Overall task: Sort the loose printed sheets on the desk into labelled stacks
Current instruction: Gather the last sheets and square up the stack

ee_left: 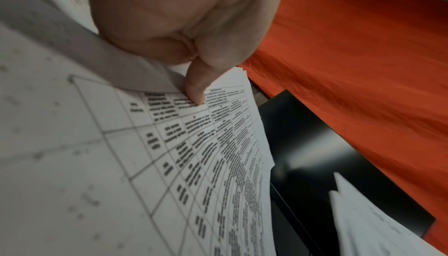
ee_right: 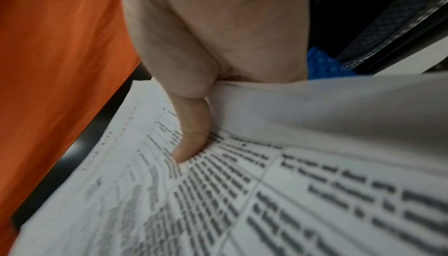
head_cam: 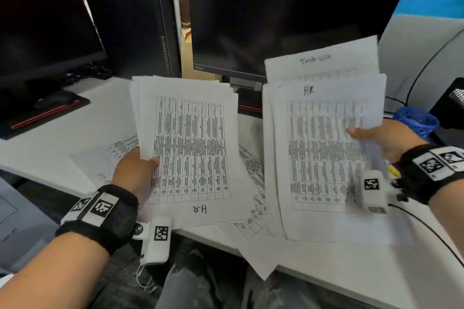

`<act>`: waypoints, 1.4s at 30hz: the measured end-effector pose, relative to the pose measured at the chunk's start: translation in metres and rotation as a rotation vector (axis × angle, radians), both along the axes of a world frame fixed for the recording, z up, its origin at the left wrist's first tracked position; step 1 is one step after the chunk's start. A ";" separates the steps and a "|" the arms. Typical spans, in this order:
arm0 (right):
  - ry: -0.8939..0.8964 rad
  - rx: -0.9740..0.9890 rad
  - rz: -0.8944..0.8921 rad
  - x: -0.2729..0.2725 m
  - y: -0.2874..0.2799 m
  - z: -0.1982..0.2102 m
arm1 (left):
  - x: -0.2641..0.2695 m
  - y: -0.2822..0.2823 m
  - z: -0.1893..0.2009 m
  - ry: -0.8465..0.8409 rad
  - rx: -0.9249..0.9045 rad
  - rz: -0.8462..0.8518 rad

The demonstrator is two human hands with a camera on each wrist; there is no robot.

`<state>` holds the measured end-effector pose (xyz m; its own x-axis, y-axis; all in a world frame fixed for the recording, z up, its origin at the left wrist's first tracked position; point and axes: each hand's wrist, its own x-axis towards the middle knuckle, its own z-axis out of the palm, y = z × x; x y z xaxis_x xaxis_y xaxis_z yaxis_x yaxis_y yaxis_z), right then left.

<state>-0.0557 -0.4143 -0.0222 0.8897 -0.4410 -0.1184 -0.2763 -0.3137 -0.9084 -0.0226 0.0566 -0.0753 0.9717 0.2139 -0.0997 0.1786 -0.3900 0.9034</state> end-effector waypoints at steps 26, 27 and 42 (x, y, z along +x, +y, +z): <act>-0.469 0.330 0.084 0.005 0.129 0.045 | -0.019 -0.111 0.080 -0.338 -0.491 -0.264; -0.525 0.277 0.062 0.003 0.132 0.052 | -0.019 -0.115 0.087 -0.379 -0.444 -0.272; -0.702 0.068 0.043 -0.014 0.134 0.052 | -0.015 -0.130 0.096 -0.577 -0.274 -0.325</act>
